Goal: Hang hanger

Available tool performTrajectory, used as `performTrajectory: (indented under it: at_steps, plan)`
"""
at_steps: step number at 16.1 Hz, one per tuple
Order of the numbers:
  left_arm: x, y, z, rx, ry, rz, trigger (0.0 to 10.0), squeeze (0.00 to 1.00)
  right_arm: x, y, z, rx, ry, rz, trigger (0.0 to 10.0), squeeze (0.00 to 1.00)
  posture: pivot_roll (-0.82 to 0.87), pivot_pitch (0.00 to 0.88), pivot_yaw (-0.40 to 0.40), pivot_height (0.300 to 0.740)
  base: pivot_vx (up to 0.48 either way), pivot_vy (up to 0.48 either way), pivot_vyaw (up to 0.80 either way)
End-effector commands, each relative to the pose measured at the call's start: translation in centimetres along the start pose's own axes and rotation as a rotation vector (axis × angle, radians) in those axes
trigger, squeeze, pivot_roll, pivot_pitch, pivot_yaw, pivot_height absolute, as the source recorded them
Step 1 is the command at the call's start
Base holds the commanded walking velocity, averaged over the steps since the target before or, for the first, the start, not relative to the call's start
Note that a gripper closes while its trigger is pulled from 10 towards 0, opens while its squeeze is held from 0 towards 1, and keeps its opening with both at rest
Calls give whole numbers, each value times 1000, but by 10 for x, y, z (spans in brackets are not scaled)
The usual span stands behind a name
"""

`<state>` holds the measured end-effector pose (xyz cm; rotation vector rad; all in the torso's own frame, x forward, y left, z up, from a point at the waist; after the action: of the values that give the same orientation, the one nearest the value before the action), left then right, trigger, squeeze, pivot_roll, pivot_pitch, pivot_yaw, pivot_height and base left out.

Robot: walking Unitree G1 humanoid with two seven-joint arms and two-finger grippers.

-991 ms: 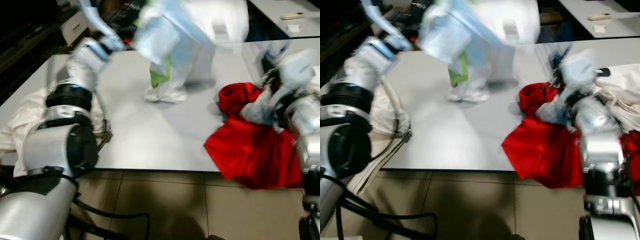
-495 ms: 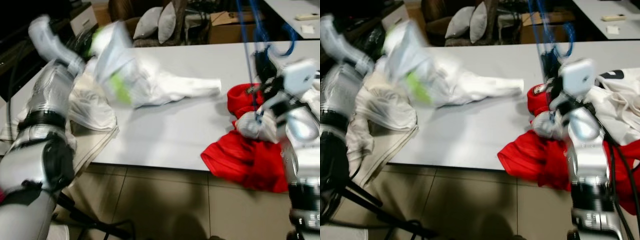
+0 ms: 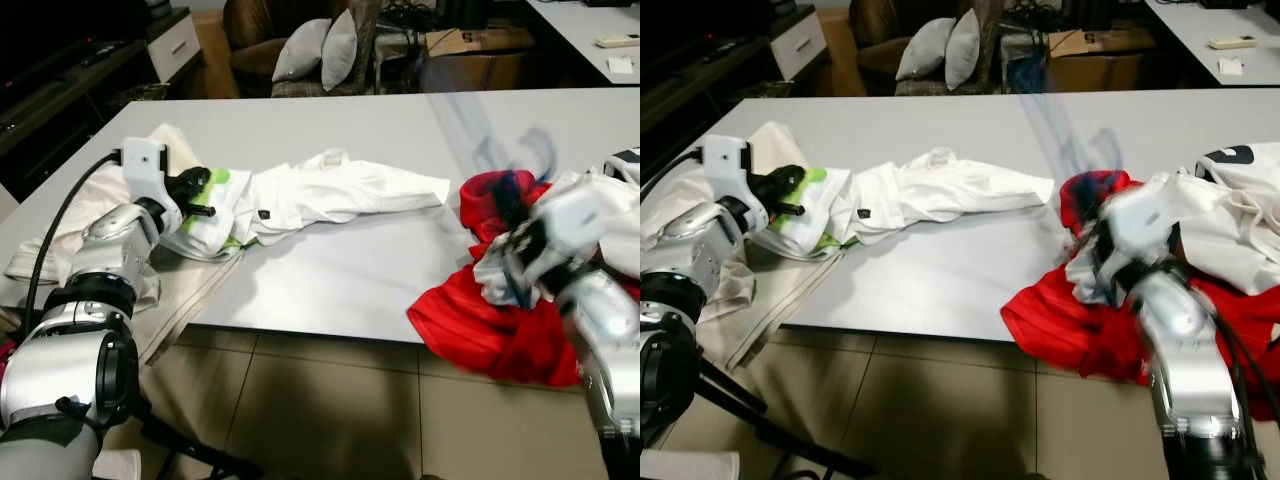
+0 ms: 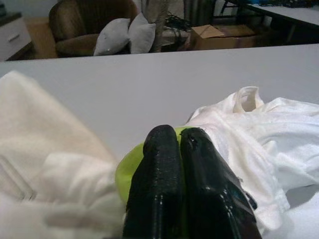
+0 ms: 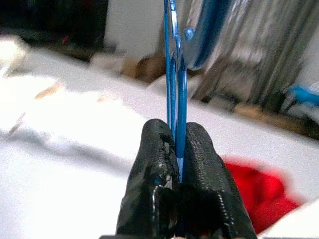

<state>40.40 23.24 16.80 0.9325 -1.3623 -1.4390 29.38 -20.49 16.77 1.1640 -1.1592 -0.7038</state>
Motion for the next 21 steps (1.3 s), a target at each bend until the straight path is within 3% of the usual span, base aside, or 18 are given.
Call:
performTrajectory:
  at_steps: [1,2,3,5,6,7,9,10,11,13,14,15,16,18,21]
  plan:
    - [3,23,-3,45,-46,-66,10000,1000,-12,-3,0,-40,57,7,10000,0,-165,0,154,740,0,0,0]
    - [9,43,-5,91,-124,-81,10000,1000,-9,-16,5,-116,-13,-22,10000,0,-166,0,154,740,0,0,0]
    - [6,59,-5,145,-111,-47,10000,1000,-4,-20,7,-142,-75,-71,10000,0,-166,0,154,740,0,0,0]
    - [1,65,-4,158,-88,-19,10000,1000,-4,-21,9,-152,-84,-98,10000,0,-165,0,152,740,0,0,0]
    - [-21,57,1,20,91,-101,10000,1000,-10,-24,13,-193,-54,-94,10000,0,-163,0,150,740,0,0,0]
    - [-29,54,3,-31,161,-202,10000,1000,-12,-26,15,-210,-48,-89,10000,0,-159,0,146,740,0,0,0]
    - [-3,56,-10,27,37,-148,10000,1000,-11,-24,16,-216,-69,-102,10000,0,-151,0,136,740,0,0,0]
    - [39,48,-28,42,-119,-120,10000,1000,-8,-24,16,-221,-102,-113,10000,0,-151,0,130,740,0,0,0]
    - [48,46,-33,44,-136,-110,10000,1000,-7,-24,16,-222,-107,-116,10000,0,-155,0,129,740,0,0,0]
    - [84,22,-46,-7,-176,-115,10000,1000,-12,-22,17,-231,-79,-104,10000,0,-185,0,142,740,0,0,0]
    - [95,8,-50,-43,-147,-132,10000,863,-13,-19,19,-233,-63,-84,10000,0,-206,0,153,740,0,0,0]
    - [99,3,-51,-55,-134,-136,10000,863,-13,-19,20,-236,-62,-78,10000,0,-210,0,154,740,0,0,0]
    - [105,-6,-52,-78,-110,-158,10000,0,-11,-18,23,-240,-70,-72,10000,0,-221,0,160,740,0,0,0]
    - [106,-14,-53,-91,-36,-207,10000,0,-8,-18,28,-252,-86,-60,10000,0,-250,0,178,740,0,0,0]
    - [115,-28,-51,-147,-108,-238,10000,0,-7,-22,18,-301,-14,77,10000,0,-279,0,203,740,0,0,0]
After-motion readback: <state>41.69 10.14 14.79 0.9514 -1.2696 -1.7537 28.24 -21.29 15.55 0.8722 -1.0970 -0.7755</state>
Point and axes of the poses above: a point about 5 cm out from each wrist's last joint towards the gripper, its own z axis pointing back from the gripper into the wrist, its own y axis along the axis of the wrist's last joint, x = y × z, the point moved 2 cm from there along -z, pointing out of the wrist towards the gripper, and after that the axes turned 1 degree about z, right-handed, at the moved point
